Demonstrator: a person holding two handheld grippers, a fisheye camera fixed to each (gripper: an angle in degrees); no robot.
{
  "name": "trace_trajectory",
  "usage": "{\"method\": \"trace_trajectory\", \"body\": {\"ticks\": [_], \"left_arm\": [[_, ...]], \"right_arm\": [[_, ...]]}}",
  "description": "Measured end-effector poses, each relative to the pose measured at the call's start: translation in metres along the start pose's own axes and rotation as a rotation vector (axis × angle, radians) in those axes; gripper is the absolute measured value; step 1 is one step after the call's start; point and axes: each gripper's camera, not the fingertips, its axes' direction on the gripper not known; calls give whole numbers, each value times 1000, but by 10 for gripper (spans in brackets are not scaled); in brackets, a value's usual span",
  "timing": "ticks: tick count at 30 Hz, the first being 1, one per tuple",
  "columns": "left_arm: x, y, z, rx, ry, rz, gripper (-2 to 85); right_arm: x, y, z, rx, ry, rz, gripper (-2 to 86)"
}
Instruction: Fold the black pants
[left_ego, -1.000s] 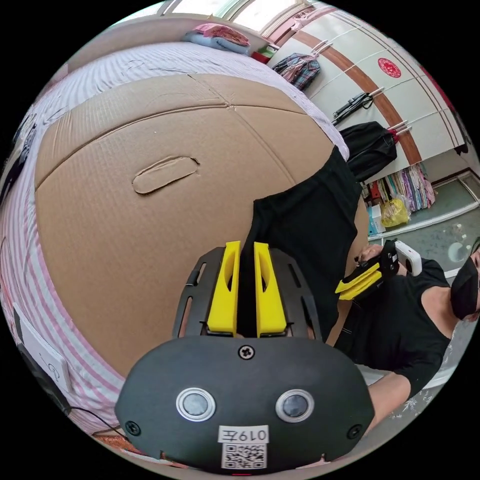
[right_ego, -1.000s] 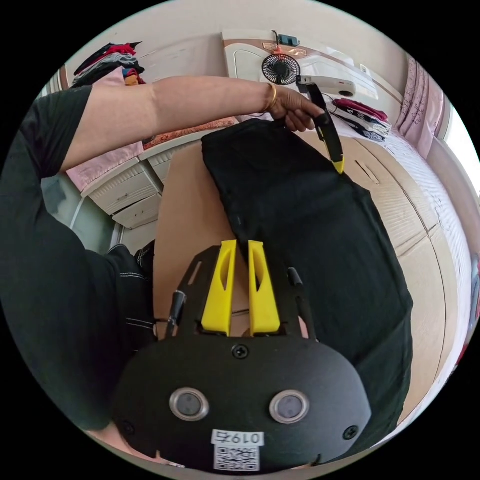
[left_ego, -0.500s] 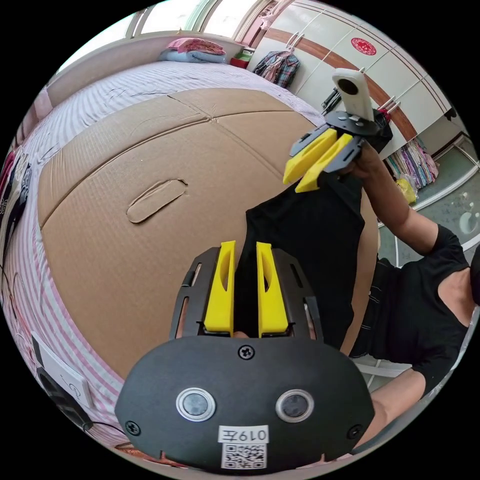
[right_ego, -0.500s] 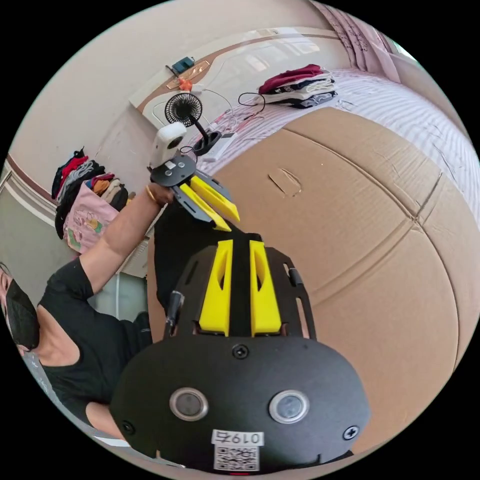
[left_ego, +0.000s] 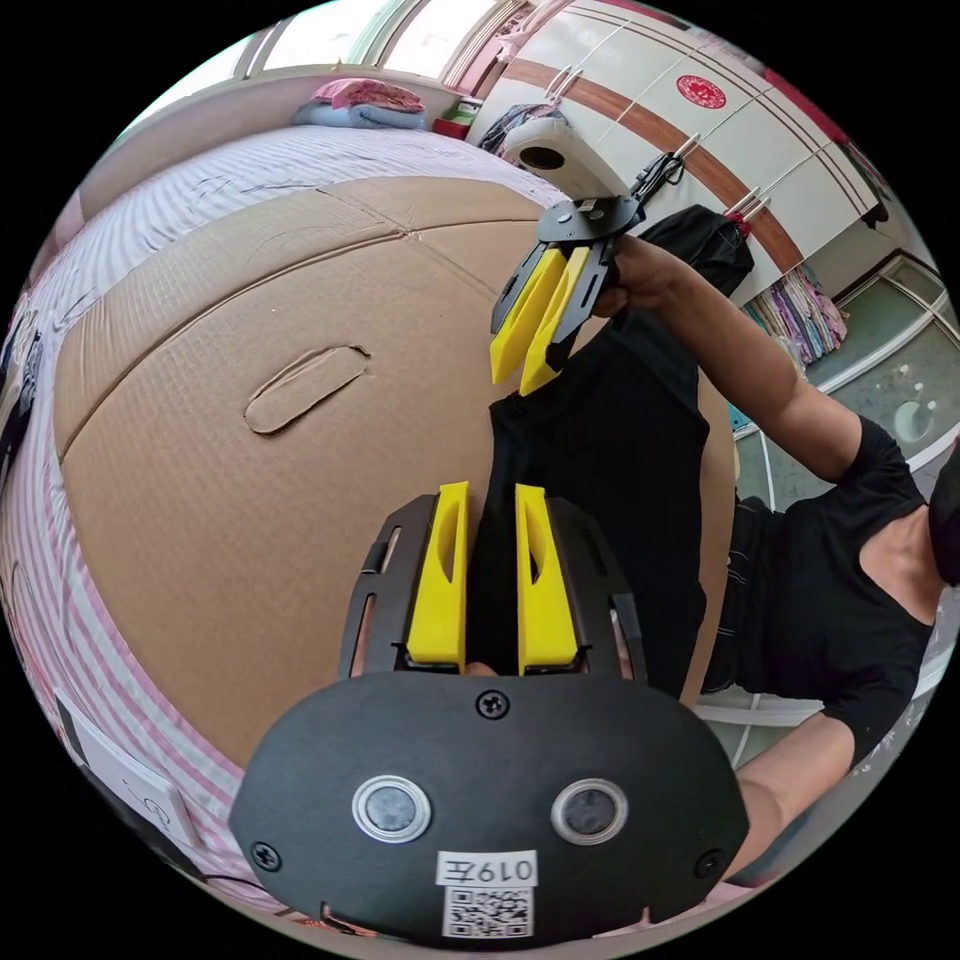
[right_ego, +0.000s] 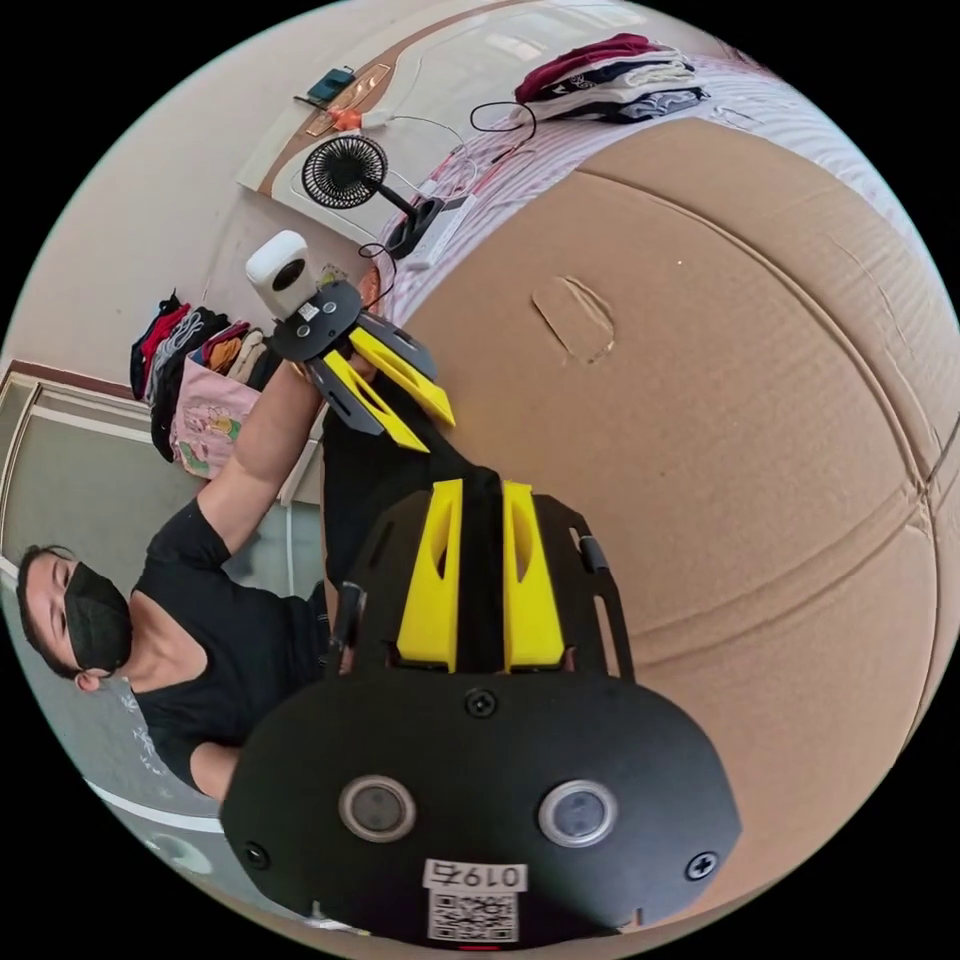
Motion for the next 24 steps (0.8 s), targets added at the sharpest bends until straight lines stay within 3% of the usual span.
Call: {"method": "trace_trajectory", "body": {"ticks": [11,24], "left_arm": [[15,-15,0,-35,38,5,19],[13,-8,-22,33,161,-180,10]], "right_arm": [[59,-10,-18,38,-67,-20,12],[82,12,-30,174,42,22,-10]]}}
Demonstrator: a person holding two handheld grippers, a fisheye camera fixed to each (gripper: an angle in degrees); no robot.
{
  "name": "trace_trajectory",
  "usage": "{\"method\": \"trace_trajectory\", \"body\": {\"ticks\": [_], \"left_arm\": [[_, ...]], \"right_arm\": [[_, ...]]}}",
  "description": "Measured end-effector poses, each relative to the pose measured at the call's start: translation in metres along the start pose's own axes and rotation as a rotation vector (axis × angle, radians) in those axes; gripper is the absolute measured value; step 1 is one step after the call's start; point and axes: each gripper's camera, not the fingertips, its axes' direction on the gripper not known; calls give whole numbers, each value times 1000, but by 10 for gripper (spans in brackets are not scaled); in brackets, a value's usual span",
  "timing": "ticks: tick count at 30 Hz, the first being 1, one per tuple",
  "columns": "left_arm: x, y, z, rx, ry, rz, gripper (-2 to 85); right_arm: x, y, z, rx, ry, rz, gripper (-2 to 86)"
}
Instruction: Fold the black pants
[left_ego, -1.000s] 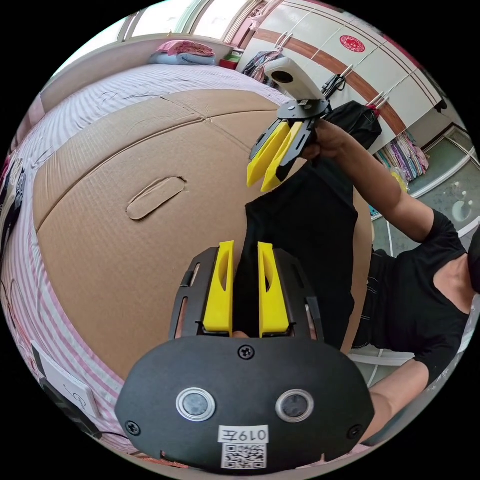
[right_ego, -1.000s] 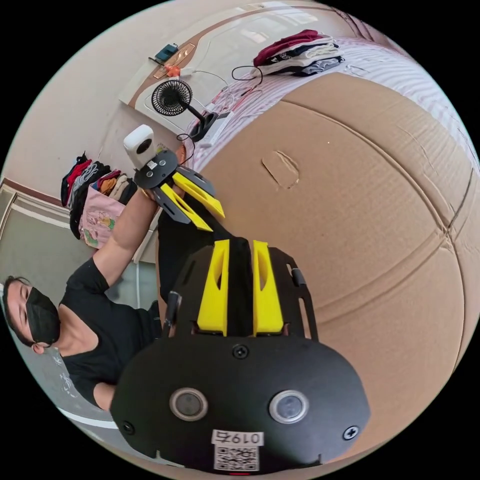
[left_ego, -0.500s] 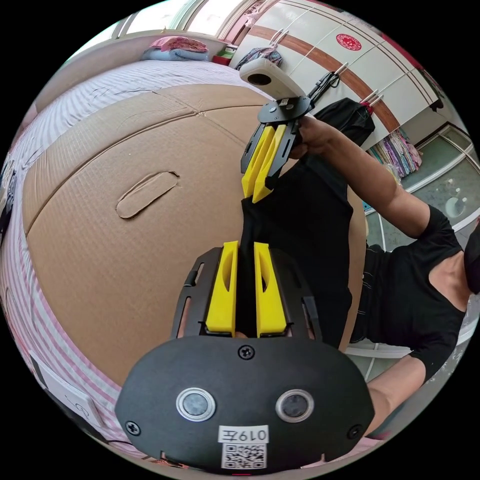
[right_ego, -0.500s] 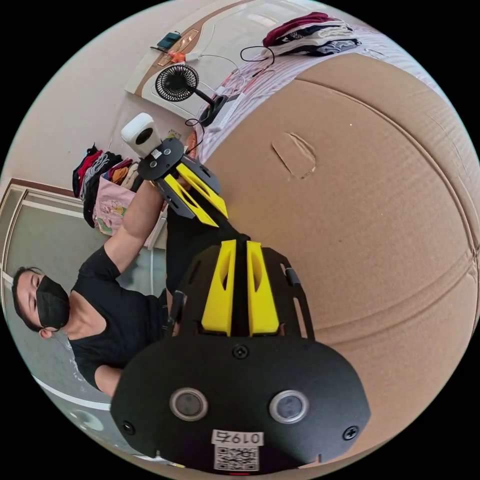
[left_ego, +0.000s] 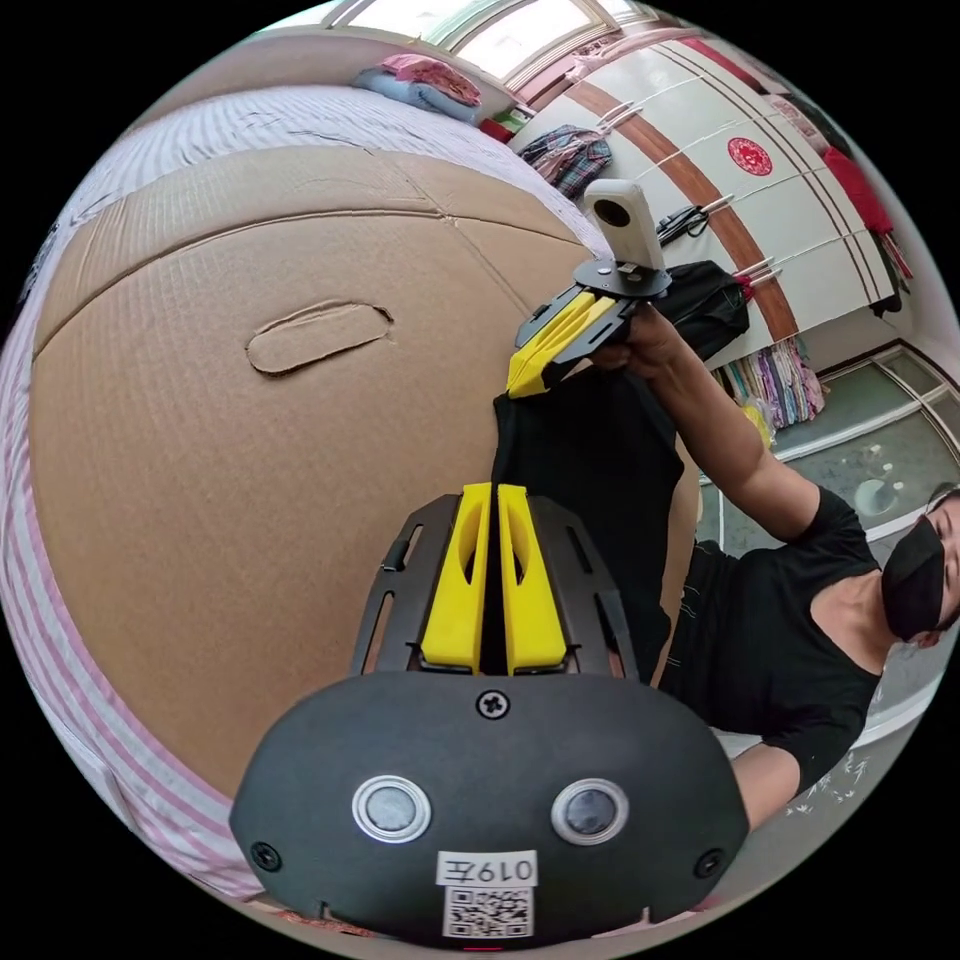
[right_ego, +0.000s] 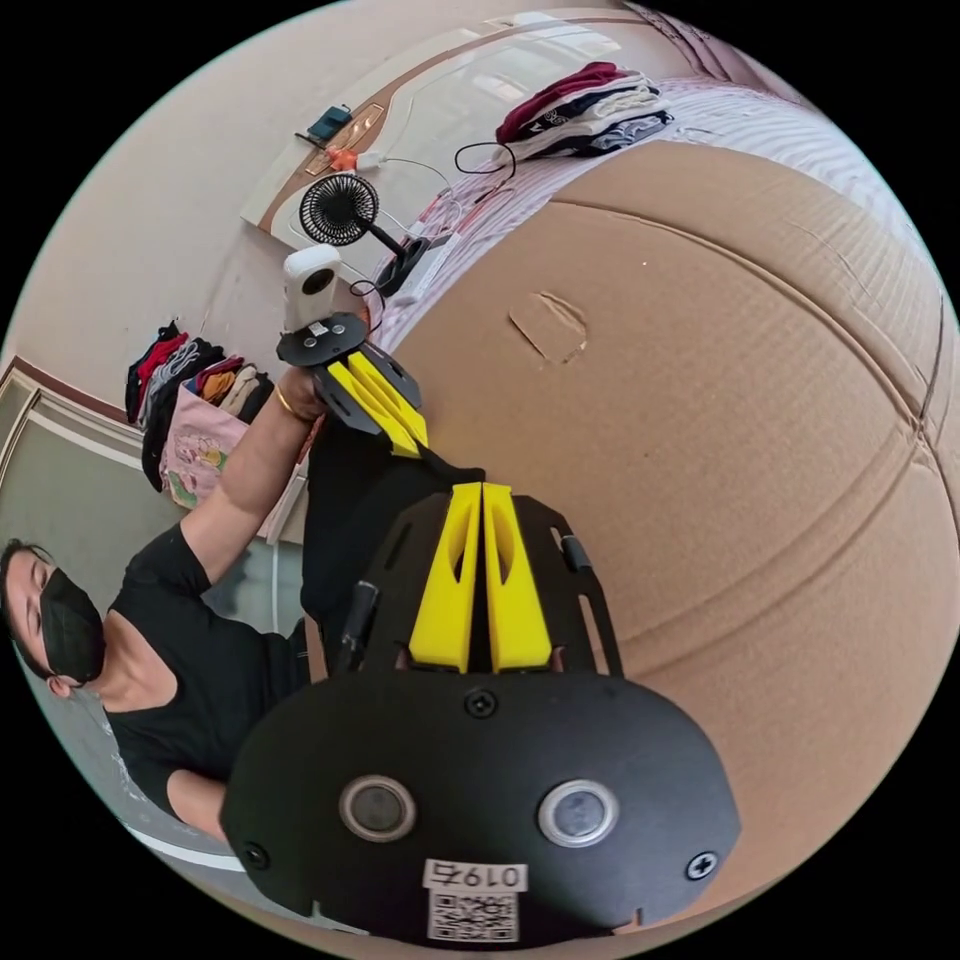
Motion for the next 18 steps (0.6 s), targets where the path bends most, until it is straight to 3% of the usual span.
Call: {"method": "trace_trajectory", "body": {"ticks": [9,18], "left_arm": [[32,11,-21,27,22,-46,9],[107,26,-57,48,-105,-1,11]], "right_arm": [[6,22,3,78,-47,69,-5],[-32,58,-26,193,-46,3,59]]}}
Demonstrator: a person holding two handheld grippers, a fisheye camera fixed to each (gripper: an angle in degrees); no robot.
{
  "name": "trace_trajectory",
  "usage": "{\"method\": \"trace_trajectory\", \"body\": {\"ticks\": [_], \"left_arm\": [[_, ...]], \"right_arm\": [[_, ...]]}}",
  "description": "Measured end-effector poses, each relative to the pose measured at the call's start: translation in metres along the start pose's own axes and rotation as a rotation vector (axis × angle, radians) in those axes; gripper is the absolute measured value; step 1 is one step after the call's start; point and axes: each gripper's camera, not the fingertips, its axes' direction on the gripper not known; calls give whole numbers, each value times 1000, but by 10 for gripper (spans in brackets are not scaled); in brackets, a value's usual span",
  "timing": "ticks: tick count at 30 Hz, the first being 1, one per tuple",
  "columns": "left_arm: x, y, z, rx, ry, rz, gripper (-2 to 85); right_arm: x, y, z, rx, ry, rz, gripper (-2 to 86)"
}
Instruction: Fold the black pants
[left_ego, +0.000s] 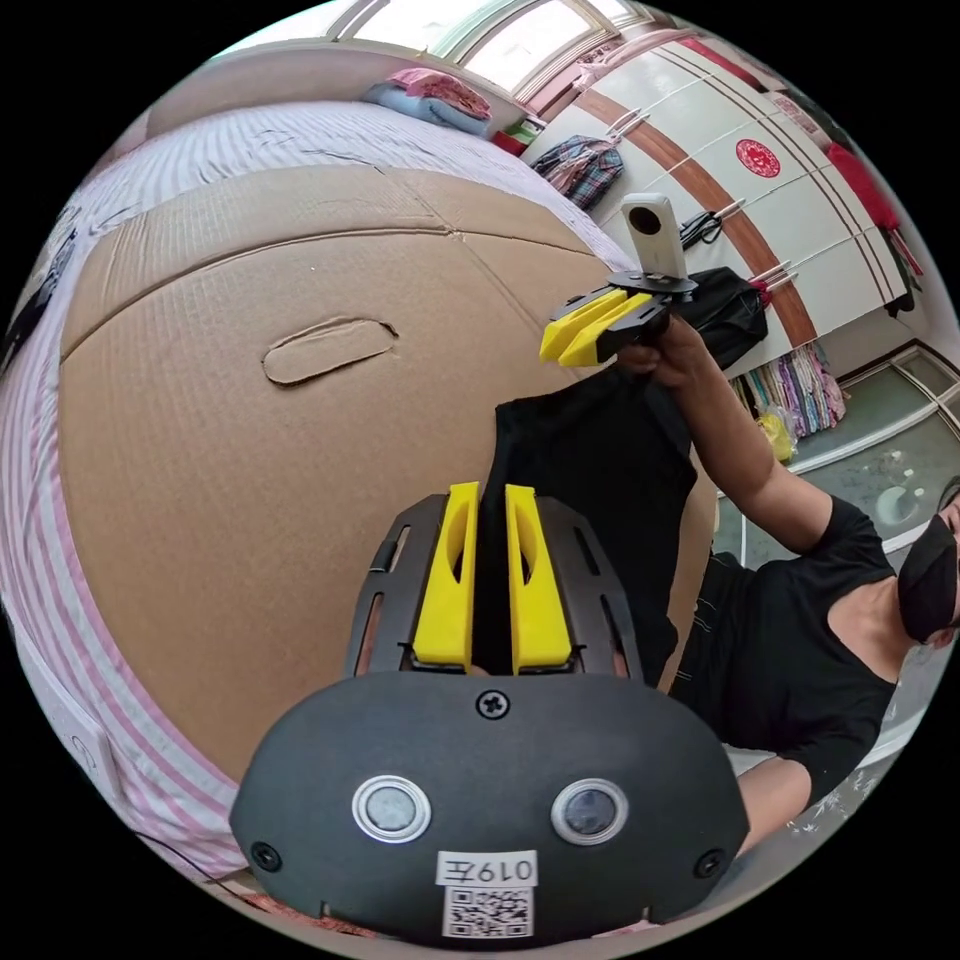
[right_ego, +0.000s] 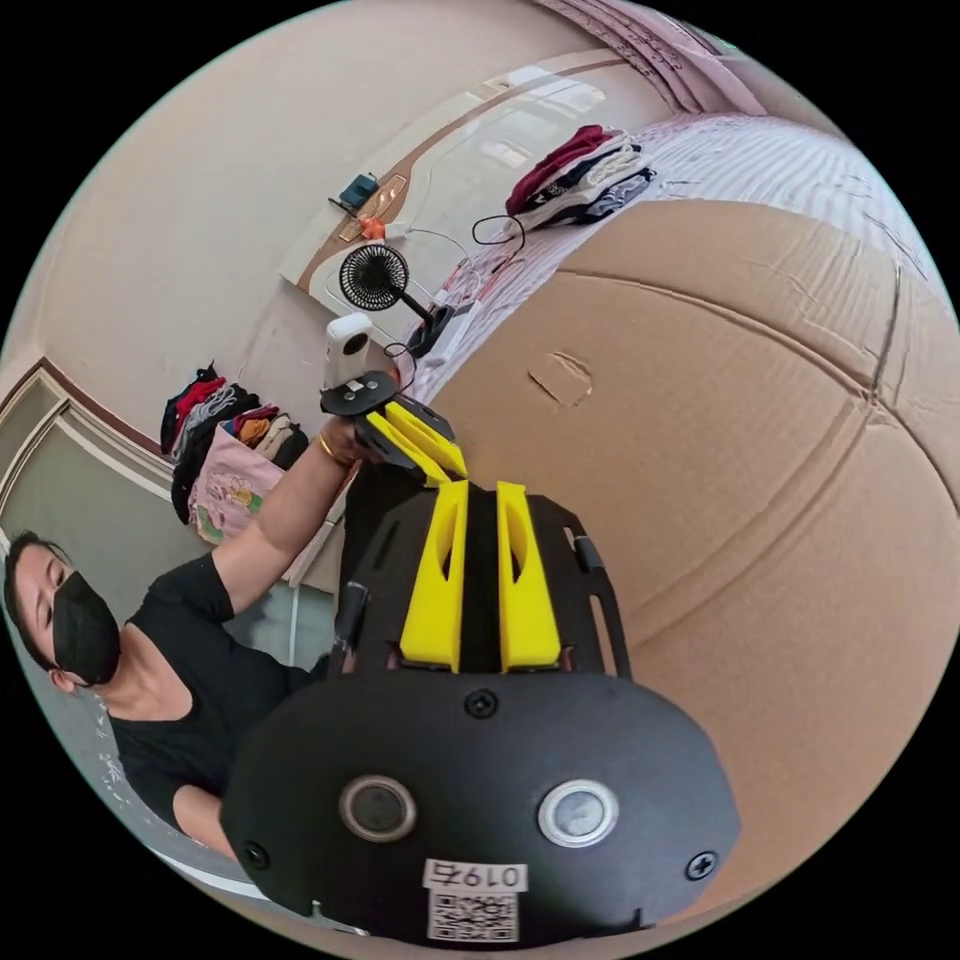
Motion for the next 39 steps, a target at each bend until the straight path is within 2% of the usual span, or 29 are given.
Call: {"method": "trace_trajectory", "body": {"ticks": [5,8,13,16,22,25,27,29,33,36,39], "left_arm": [[34,10,-40,87,-62,-38,18],[71,13,-50,119,-53,15,30],[122,7,-33,-27,-180,12,59],[143,20,-48,-31,-147,48,45],[184,67,-92,14,-219,7,28],[227,117,-142,181,-317,1,24],[282,181,-188,354,-427,24,19],[337,237,-209,453,-548,78,18],[459,367,-212,568,-745,118,18],[513,452,-210,699,-727,15,22],[530,517,-210,762,-673,-171,33]], "right_arm": [[-28,34,5,-178,192,-35,73],[-36,53,17,-240,230,-30,66],[-56,75,36,-246,174,-41,50],[-76,91,48,-265,177,-76,3],[-122,137,64,-191,216,-73,-8],[-173,179,50,-37,311,-95,-9],[-223,213,41,59,386,-171,-9],[-298,265,43,178,544,-255,-9],[-403,344,87,339,666,-415,-9],[-471,398,149,423,680,-523,-9],[-521,425,215,350,707,-602,-7]]}}
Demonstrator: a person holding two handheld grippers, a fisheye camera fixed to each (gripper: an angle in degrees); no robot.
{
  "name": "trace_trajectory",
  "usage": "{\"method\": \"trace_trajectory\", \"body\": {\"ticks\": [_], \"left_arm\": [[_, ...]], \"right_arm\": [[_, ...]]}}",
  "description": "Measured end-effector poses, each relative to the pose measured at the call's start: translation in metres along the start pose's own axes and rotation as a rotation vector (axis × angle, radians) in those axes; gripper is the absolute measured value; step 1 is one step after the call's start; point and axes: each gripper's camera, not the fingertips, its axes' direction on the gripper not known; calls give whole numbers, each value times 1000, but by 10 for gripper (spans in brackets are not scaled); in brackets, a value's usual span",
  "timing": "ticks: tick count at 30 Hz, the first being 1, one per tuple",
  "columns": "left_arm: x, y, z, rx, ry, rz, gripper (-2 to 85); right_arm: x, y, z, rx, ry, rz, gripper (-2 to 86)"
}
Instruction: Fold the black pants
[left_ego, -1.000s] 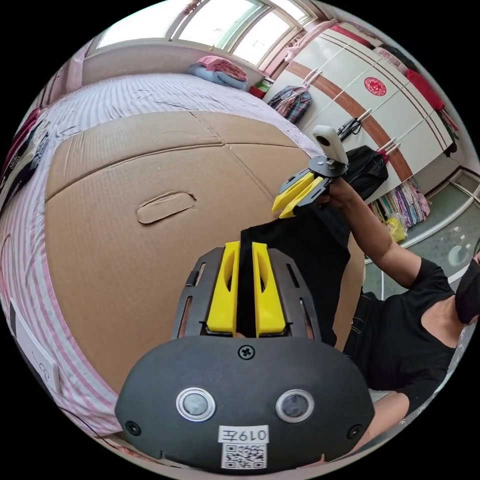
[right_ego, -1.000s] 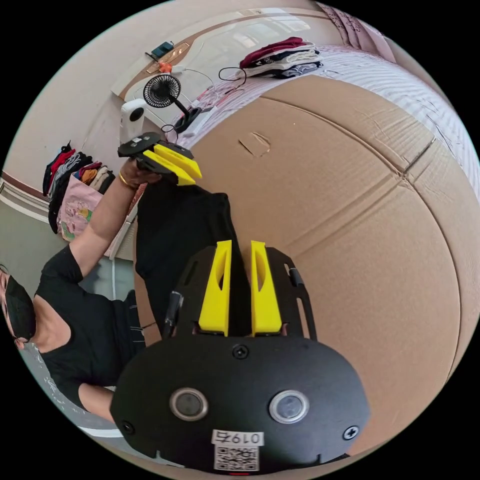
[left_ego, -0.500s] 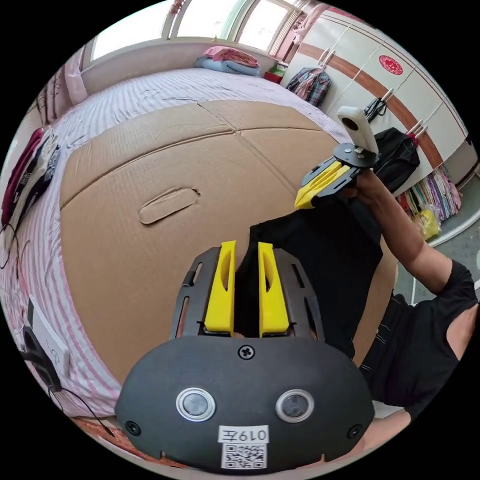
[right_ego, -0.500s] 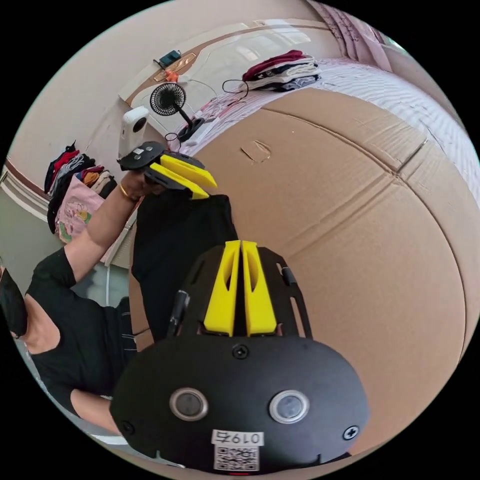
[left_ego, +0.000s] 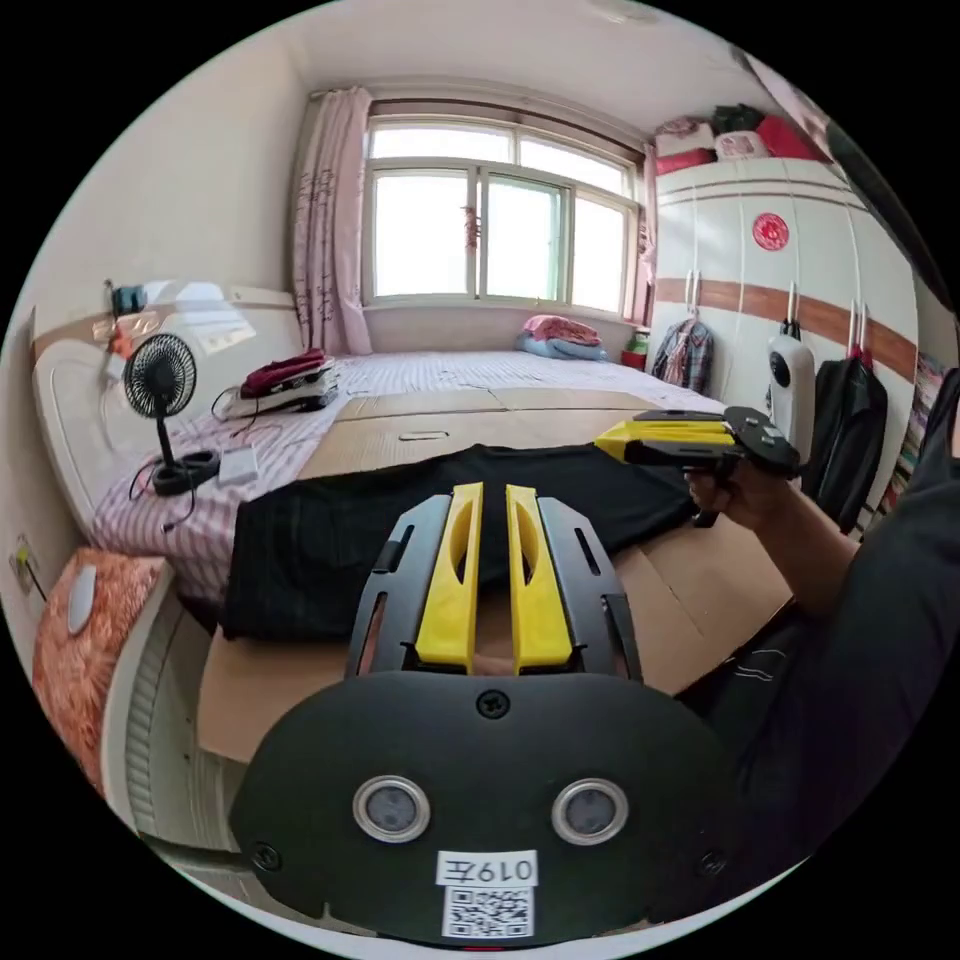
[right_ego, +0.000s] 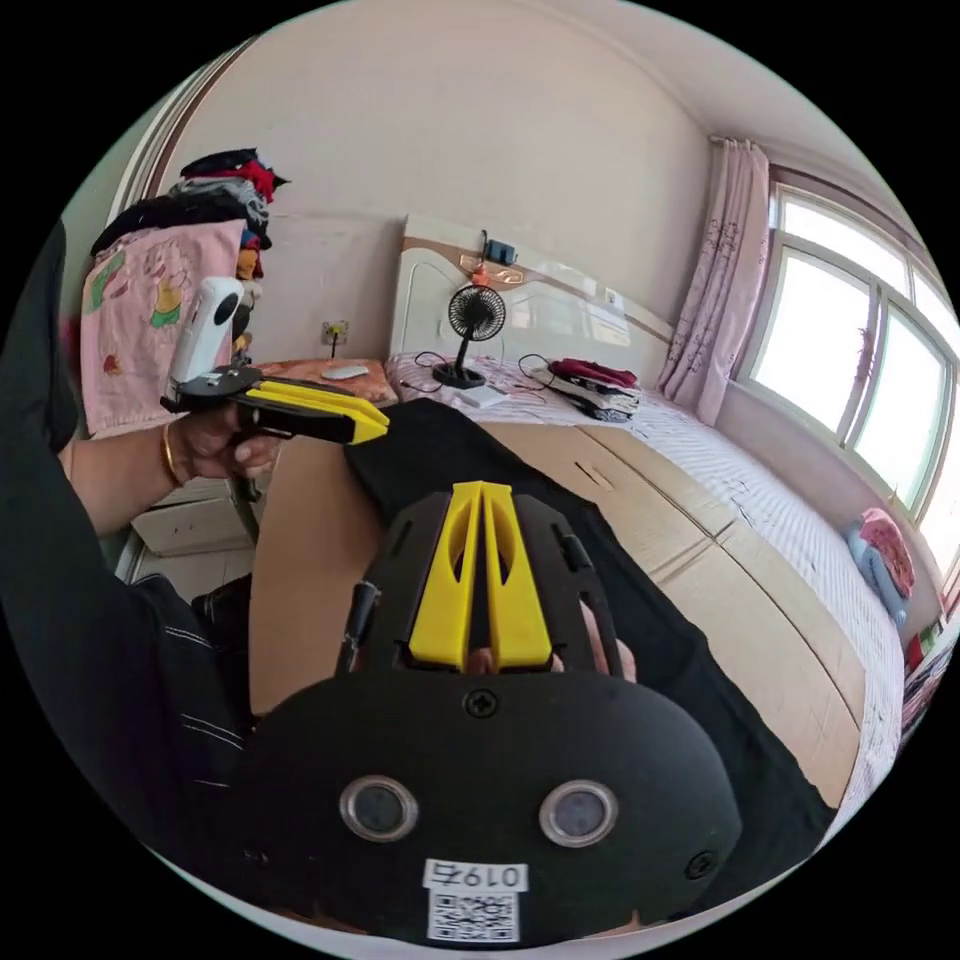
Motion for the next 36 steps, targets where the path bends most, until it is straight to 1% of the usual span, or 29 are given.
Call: {"method": "trace_trajectory", "body": {"ticks": [1,2,3,4,6,7,9,11,12,14,16,18,22,24,25,28,31,33,34,36], "left_arm": [[-2,7,-7,-21,-15,-13,36],[-8,20,-21,-73,-68,-37,45],[-19,32,-34,-114,-130,-100,56],[-27,38,-41,-130,-149,-138,63],[-69,57,-73,-138,-190,-320,83],[-82,62,-82,-127,-188,-373,86],[-136,80,-111,-81,-130,-600,99],[-169,93,-129,-33,-64,-714,106],[-186,101,-136,-36,-64,-779,109],[-202,107,-145,-40,-59,-812,110],[-216,112,-150,-45,-56,-841,108],[-235,116,-155,-18,11,-896,101],[-253,110,-159,-43,34,-912,75],[-262,105,-165,-88,-10,-924,49],[-263,104,-168,-81,-9,-912,45],[-264,92,-188,-26,-5,-857,29],[-256,67,-203,5,-52,-742,21],[-247,46,-212,61,-88,-635,17],[-247,42,-212,56,-103,-625,16],[-260,39,-201,-29,-142,-647,15]], "right_arm": [[-28,-2,4,-31,-15,-39,-5],[-56,-3,6,-50,-27,-85,1],[-70,-4,7,-57,-32,-111,3],[-95,-5,9,-77,-30,-156,22],[-132,-5,14,-112,-6,-219,43],[-155,-5,19,-141,23,-264,50],[-187,-2,26,-181,100,-330,52],[-226,1,34,-213,220,-411,45],[-234,2,35,-218,243,-424,42],[-260,3,32,-208,268,-435,10],[-273,3,28,-199,253,-412,-1],[-286,3,28,-211,247,-412,-5],[-316,6,27,-216,283,-438,-8],[-326,7,25,-211,289,-433,-9],[-332,8,24,-210,292,-433,-9],[-345,11,23,-216,295,-428,-10],[-355,14,23,-222,285,-419,-10],[-361,15,22,-223,285,-417,-10],[-365,16,22,-224,287,-418,-10],[-371,16,21,-229,284,-420,-10]]}}
